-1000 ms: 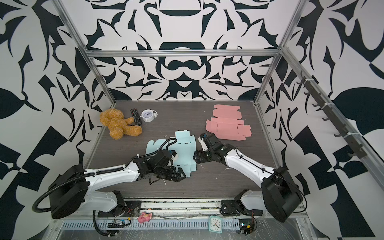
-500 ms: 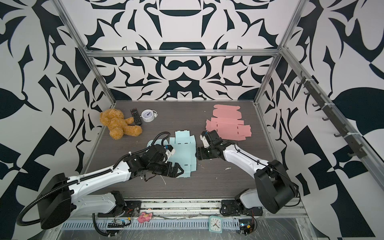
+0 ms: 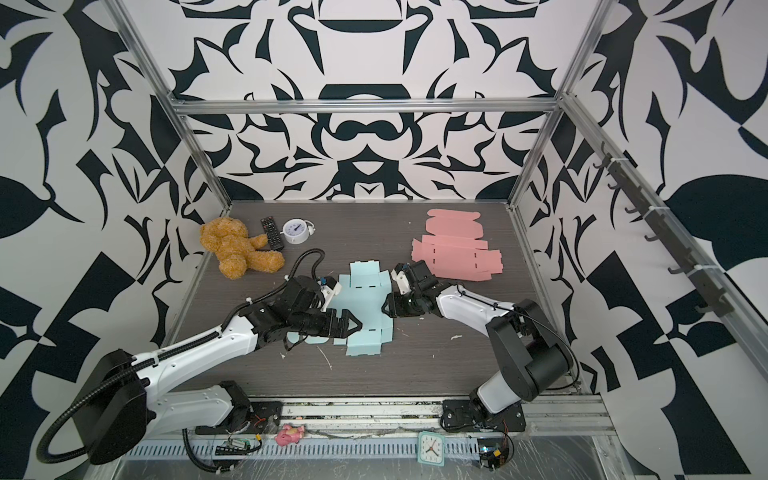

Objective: Fold the paper box

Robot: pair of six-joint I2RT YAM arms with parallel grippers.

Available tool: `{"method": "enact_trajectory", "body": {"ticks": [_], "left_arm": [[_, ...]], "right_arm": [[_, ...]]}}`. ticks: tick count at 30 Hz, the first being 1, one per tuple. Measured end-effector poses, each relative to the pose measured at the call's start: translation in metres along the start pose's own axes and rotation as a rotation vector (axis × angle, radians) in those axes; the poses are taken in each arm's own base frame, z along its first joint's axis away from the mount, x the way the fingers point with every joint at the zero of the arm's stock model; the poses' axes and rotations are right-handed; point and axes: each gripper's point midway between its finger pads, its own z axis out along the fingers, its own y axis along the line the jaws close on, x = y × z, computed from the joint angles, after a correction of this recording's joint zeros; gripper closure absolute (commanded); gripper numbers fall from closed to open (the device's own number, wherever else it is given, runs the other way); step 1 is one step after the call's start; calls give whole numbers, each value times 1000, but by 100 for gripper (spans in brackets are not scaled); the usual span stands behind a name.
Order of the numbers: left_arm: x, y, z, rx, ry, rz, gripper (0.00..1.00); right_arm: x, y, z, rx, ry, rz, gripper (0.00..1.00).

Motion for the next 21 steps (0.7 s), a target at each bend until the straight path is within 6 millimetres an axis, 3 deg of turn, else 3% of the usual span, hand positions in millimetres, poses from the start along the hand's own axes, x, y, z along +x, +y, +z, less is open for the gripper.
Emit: {"method": "enact_trajectory", "body": {"ticks": [4, 11, 21], "left_arm": [[-6, -7, 0, 33, -21, 1, 3], [-12, -12, 0, 56, -45, -2, 5], [-5, -1, 4, 32, -43, -21, 8]], "right_arm": [[3, -3, 10, -14, 10, 23, 49], [3, -5, 19, -25, 18, 47, 66], [2, -4, 28, -52, 19, 60, 84]]}}
